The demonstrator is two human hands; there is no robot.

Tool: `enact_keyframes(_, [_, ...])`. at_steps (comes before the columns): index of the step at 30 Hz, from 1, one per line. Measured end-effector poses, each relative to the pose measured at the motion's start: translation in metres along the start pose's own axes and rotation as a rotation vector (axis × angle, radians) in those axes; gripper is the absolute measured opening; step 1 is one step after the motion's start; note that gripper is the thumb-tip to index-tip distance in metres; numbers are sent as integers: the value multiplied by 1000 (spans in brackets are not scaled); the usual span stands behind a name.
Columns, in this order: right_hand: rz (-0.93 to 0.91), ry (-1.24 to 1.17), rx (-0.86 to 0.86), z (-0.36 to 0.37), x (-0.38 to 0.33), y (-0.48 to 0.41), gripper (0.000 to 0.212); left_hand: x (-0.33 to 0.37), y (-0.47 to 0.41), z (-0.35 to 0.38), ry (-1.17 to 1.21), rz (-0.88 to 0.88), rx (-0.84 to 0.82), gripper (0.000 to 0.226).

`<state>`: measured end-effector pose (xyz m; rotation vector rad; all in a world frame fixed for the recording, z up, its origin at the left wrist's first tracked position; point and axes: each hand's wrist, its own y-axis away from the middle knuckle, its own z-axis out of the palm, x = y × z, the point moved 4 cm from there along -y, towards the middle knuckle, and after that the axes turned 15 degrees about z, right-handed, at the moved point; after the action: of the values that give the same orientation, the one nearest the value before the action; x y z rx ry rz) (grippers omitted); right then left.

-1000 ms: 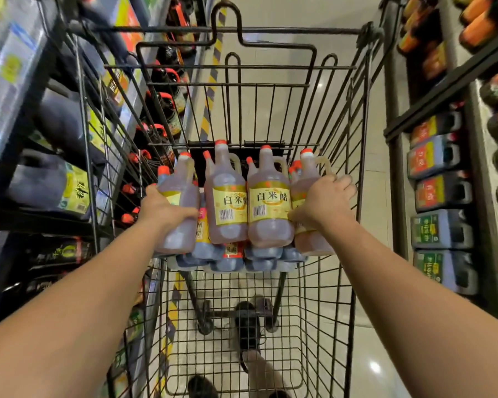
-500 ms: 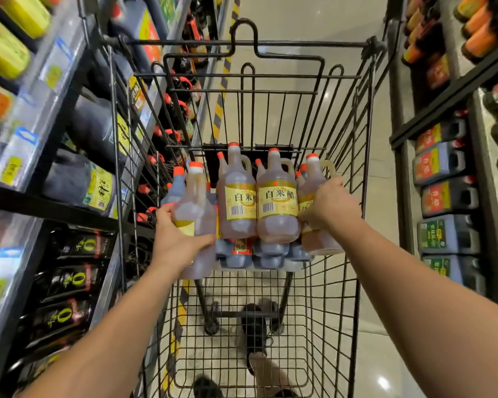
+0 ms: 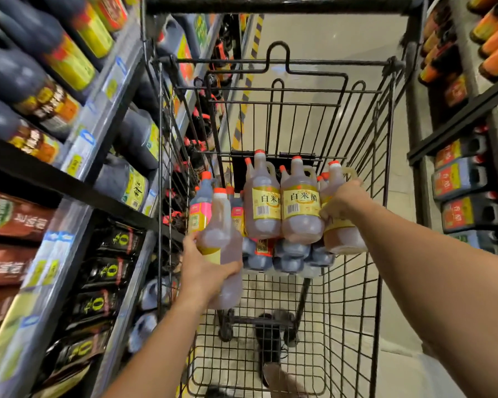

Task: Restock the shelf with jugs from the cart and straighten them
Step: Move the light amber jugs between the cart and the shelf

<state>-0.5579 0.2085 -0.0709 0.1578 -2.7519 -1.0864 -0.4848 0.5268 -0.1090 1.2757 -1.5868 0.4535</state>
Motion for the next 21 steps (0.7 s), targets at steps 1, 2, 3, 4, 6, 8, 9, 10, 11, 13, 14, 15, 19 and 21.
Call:
enact_keyframes(1, [-41, 35, 15, -2, -2, 2, 108, 0, 4, -1, 6, 5, 2, 98])
enact_keyframes(2, [-64, 34, 30, -5, -3, 5, 99, -1, 8, -3, 7, 10, 6, 98])
enact_keyframes(3, [-76, 20, 39, -6, -2, 8, 90, -1, 11, -4, 7, 16, 11, 98])
enact_keyframes(4, [-89, -5, 49, -7, -1, 10, 84, 0, 13, -6, 10, 23, 15, 96])
enact_keyframes(6, [-92, -94, 64, -5, 5, 13, 79, 2, 16, -9, 28, 35, 17, 94])
enact_keyframes(8, [-62, -190, 68, -4, 12, 18, 89, 5, 18, -11, 40, 33, 13, 93])
enact_keyframes(9, [-48, -222, 79, -4, 14, 22, 92, 7, 18, -13, 37, 31, 13, 94])
enact_keyframes(10, [-36, -241, 98, -5, 16, 25, 90, 9, 19, -15, 31, 33, 13, 94])
enact_keyframes(11, [-23, -251, 123, -7, 18, 29, 88, 11, 20, -17, 28, 36, 12, 94])
enact_keyframes(13, [-19, -258, 186, -10, 22, 36, 88, 17, 23, -21, 33, 43, 14, 97])
enact_keyframes(14, [-34, -259, 221, -13, 24, 40, 87, 19, 25, -23, 37, 50, 16, 98])
enact_keyframes(15, [-51, -270, 244, -15, 26, 44, 84, 21, 27, -25, 44, 58, 18, 98])
enact_keyframes(19, [-129, -361, 216, -21, 35, 56, 78, 28, 37, -29, 70, 68, 17, 96])
enact_keyframes(21, [-171, -368, 207, -23, 37, 62, 77, 30, 41, -30, 68, 65, 16, 94])
